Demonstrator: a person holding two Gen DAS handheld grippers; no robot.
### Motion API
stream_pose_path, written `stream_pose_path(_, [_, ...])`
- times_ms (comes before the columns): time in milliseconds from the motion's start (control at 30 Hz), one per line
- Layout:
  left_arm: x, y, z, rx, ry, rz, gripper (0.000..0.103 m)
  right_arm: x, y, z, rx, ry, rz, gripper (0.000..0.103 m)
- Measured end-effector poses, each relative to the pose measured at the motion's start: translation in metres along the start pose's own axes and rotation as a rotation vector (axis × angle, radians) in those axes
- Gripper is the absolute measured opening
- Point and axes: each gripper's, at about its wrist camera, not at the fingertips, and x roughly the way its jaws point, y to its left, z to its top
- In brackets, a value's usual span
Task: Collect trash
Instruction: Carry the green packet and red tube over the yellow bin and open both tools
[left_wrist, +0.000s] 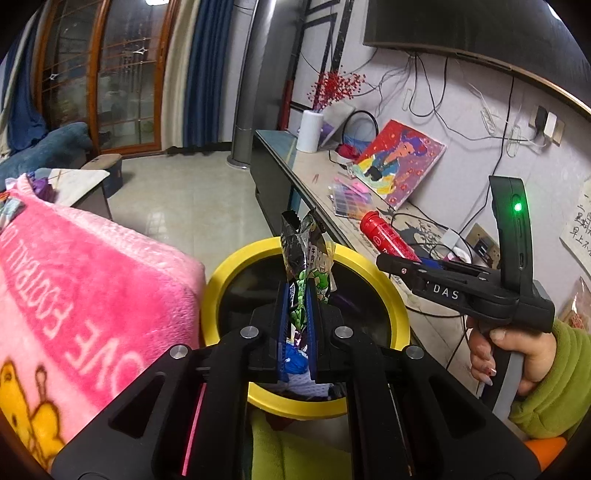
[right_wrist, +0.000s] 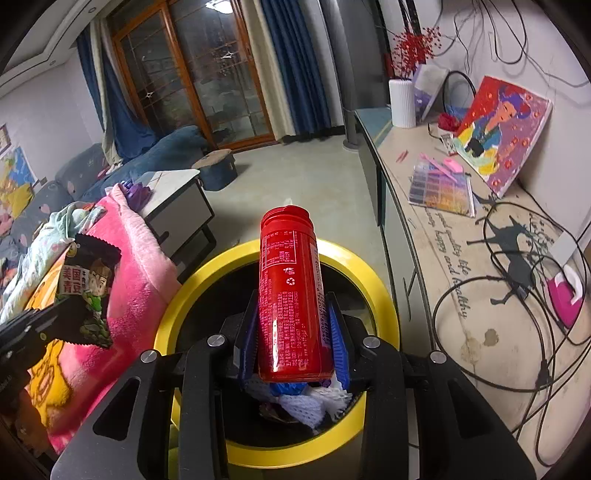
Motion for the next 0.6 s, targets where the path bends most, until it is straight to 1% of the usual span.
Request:
stream_pose_path(233, [0.015, -0.002, -0.003, 0.012, 0.038, -0.019, 0.004, 0.009, -0.005, -0.002, 0.022, 0.028, 0.003, 0.032])
stream_pose_path(467, [0.029, -0.005, -0.003, 0.022, 0.053, -0.024, 0.005, 0.015, -0.004, -0.001, 0.033, 0.039, 0.007, 0.032])
stream_pose_path(533, [0.034, -0.005, -0.003, 0.024, 0.061, -0.019, 0.009, 0.018, -0.004, 0.000, 0.035, 0.040, 0.008, 0.033])
stream_pose_path(567, [0.036, -0.005, -0.003, 0.025, 0.065, -0.016, 0.013, 0.019, -0.004, 0.000, 0.042, 0.039, 0.008, 0.033])
stream_pose_path(600, [0.039, -0.005, -0.002, 0.026, 0.070, -0.014, 0.024, 0.020, -0.005, 0.000, 0.050, 0.037, 0.007, 0.038])
